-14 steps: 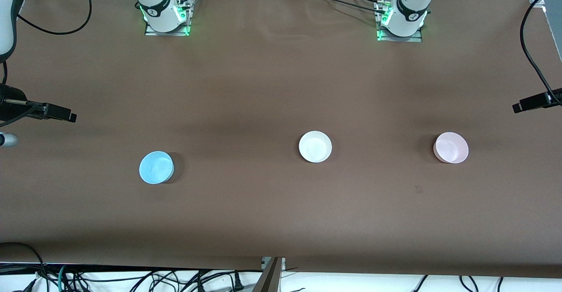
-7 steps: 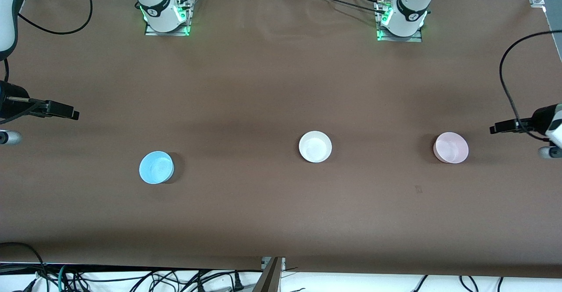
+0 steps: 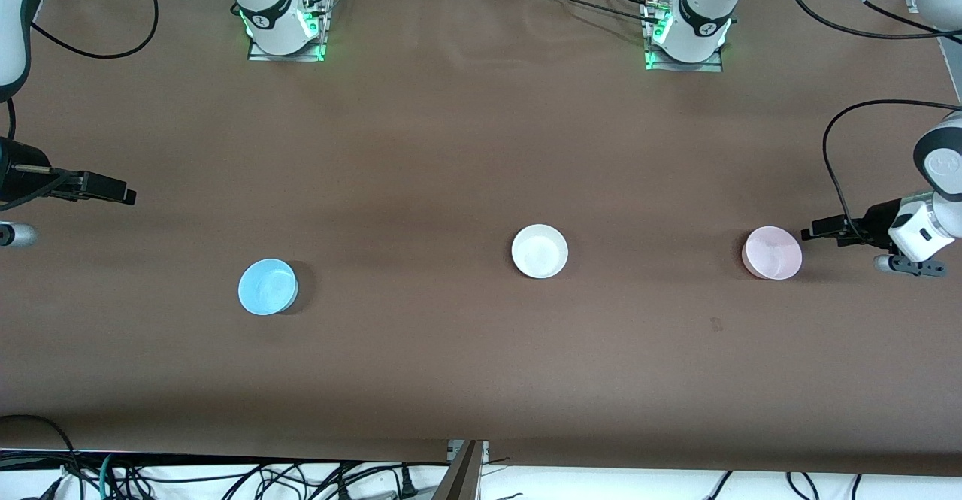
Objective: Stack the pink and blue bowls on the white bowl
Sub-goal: 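Lower the left gripper and grasp the pink bowl's rim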
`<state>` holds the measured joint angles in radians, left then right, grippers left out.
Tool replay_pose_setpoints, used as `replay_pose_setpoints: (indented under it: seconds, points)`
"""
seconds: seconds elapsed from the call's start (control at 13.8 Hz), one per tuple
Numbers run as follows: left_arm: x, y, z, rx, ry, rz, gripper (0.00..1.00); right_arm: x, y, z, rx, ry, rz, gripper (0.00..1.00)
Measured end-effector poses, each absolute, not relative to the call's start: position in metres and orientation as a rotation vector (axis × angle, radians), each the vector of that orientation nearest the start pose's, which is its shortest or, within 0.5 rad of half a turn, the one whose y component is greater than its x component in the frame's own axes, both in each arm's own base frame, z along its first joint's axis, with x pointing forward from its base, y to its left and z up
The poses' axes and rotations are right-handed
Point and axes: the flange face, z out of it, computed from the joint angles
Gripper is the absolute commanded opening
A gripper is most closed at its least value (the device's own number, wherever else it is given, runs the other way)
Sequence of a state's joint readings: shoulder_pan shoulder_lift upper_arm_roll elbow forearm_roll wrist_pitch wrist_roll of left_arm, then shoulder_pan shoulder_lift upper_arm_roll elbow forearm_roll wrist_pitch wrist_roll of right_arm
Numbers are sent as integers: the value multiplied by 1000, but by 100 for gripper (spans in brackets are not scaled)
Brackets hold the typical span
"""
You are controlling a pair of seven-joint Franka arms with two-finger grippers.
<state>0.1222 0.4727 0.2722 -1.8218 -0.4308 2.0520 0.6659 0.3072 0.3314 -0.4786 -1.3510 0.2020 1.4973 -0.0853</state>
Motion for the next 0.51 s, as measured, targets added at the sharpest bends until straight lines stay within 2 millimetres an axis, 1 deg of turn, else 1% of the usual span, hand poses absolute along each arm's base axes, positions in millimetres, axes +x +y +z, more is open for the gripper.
replay_pose_setpoints:
  seconds: [0.22,0.36,0.44,0.51]
  points:
    - [586,216,241,-3477,86,52,100,633,-37,541,-3062,107,217,99]
    - [586,218,222,-3482,80,16,98,634,-34,540,-3059,97,215,99]
    - [586,219,213,-3488,76,0,93,635,-33,539,-3054,92,213,99]
    - [586,219,205,-3498,65,-8,86,636,-34,538,-3047,90,214,99]
